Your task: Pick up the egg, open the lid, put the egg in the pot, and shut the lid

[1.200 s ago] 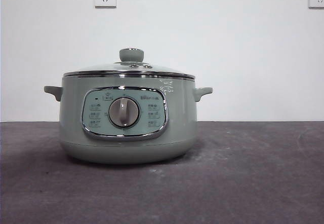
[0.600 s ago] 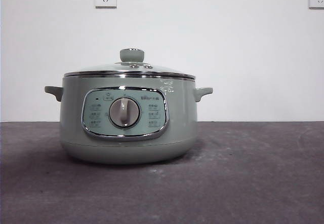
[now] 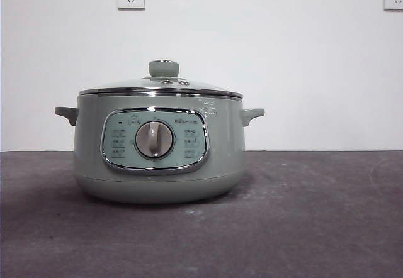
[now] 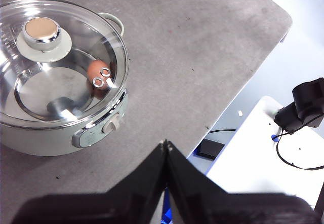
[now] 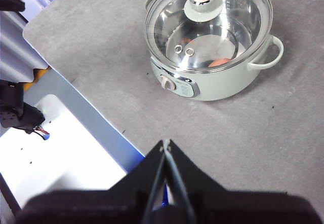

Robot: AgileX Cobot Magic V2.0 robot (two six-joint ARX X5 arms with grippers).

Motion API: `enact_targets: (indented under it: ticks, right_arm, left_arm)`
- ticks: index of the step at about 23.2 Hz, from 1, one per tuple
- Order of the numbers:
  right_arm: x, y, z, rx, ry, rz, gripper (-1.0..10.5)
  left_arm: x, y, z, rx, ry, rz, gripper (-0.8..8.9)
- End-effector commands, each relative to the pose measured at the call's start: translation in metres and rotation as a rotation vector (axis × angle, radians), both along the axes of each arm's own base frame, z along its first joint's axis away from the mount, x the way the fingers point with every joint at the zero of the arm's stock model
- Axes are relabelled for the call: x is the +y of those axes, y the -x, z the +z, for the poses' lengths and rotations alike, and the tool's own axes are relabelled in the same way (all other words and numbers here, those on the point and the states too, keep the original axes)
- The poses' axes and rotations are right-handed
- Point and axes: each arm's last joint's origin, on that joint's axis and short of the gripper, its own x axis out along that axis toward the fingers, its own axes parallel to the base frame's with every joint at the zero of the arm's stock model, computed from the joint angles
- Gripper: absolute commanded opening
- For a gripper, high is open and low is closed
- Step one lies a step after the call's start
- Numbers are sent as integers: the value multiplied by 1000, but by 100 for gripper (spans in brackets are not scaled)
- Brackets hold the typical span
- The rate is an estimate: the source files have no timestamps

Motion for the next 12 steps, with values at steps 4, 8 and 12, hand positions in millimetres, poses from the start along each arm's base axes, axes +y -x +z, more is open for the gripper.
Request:
enact_targets:
  ticks: [4,8,12]
  right_arm:
    - [-1,1,-2,20,7,-6,0]
    - [-1,1,-2,20,7,-6,0]
    - [-1,1,-2,19,8,-8,0]
  left_arm:
    - [-1,-1,-1,1,-1,-1,-4]
    - [-1,-2,-2,-8,-10,-9,-4]
    - [0,-6,5,-137,-22,38,-3]
